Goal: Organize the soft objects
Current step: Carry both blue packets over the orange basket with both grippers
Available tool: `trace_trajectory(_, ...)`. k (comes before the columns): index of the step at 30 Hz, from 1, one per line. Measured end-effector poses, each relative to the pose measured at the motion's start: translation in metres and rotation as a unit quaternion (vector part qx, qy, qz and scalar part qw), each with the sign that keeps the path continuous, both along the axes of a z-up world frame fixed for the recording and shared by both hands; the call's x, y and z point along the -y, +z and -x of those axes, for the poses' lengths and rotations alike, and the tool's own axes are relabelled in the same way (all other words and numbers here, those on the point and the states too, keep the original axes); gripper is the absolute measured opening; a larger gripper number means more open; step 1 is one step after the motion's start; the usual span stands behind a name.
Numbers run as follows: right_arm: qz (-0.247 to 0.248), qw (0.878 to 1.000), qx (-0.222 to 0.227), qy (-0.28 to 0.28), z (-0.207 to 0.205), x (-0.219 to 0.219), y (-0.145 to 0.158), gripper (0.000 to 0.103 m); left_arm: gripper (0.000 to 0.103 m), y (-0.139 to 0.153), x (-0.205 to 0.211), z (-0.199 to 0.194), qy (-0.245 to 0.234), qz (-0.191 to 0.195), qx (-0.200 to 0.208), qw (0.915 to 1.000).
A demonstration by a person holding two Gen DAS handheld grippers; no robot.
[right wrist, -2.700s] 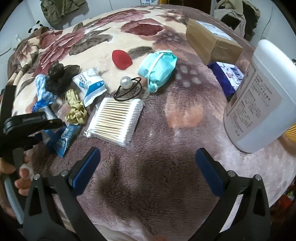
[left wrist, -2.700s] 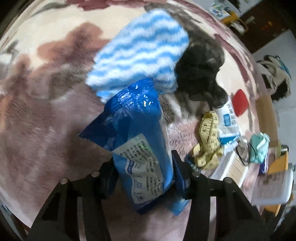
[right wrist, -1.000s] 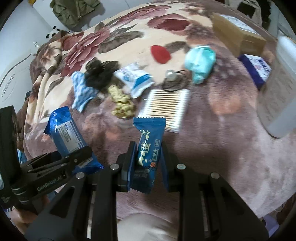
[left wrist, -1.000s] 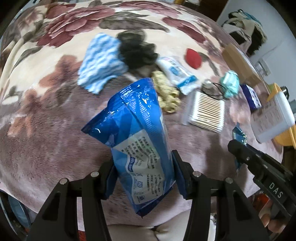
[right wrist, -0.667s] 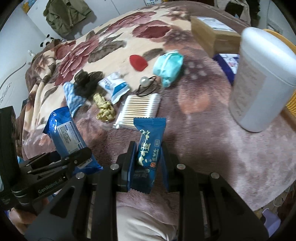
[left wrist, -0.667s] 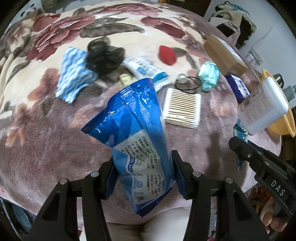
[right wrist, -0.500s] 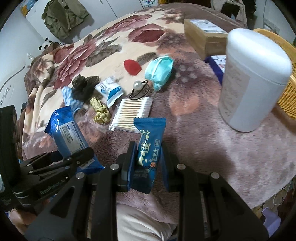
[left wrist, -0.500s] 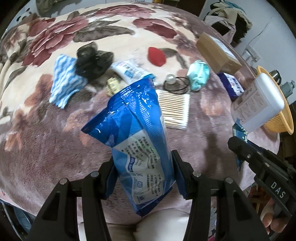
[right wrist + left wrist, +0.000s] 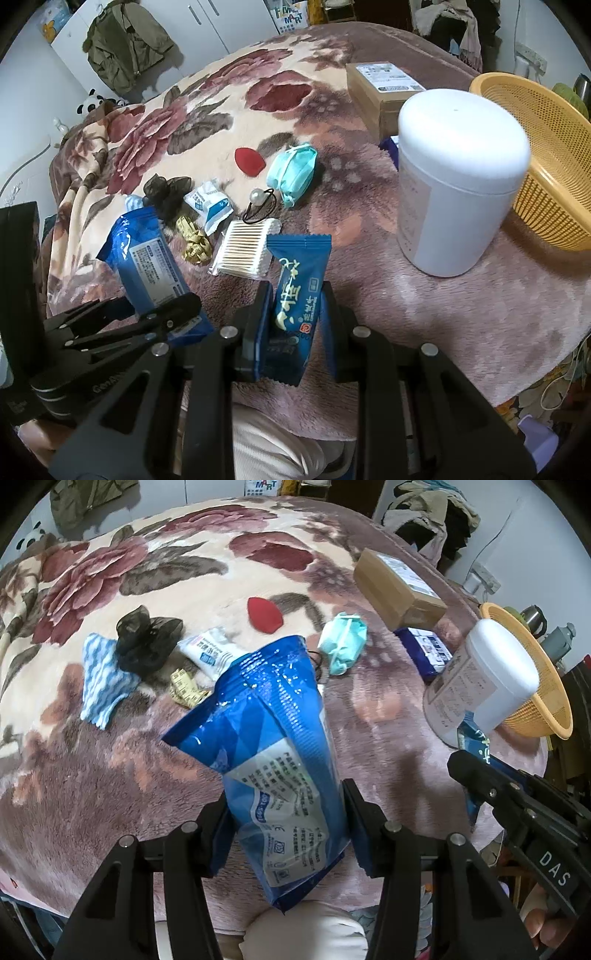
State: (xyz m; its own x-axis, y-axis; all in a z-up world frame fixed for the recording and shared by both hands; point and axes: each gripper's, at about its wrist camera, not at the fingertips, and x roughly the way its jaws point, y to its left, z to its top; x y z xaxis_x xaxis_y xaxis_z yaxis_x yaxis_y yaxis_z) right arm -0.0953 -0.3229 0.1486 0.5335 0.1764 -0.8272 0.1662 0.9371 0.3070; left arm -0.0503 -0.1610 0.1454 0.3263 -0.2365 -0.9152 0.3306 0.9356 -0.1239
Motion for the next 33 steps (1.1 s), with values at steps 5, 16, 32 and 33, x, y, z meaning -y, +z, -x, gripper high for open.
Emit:
trace_trajectory(5,0.001,1.0,0.005,-0.003,0.004,0.004,0.006,0.025,0.055,0.007,0.005,0.004,-0.005,0.002,0.004,1.0)
trace_trajectory(16,0.011,1.0,0.025,-0.005,0.008,0.012,0.032,0.025,0.055,0.032,0.021,0.005,-0.024,0.022,0.005,0.9995)
trace_trajectory(32,0.039,0.997,0.064,-0.03,0.004,0.054,0.085,0.025,0.055,0.09,0.081,-0.017,-0.055,0.045,0.042,0.9966)
trace_trajectory(33,0.041,0.996,0.066,-0.033,0.003,0.058,0.088,0.025,0.055,0.094,0.086,-0.018,-0.057,0.046,0.045,0.9963)
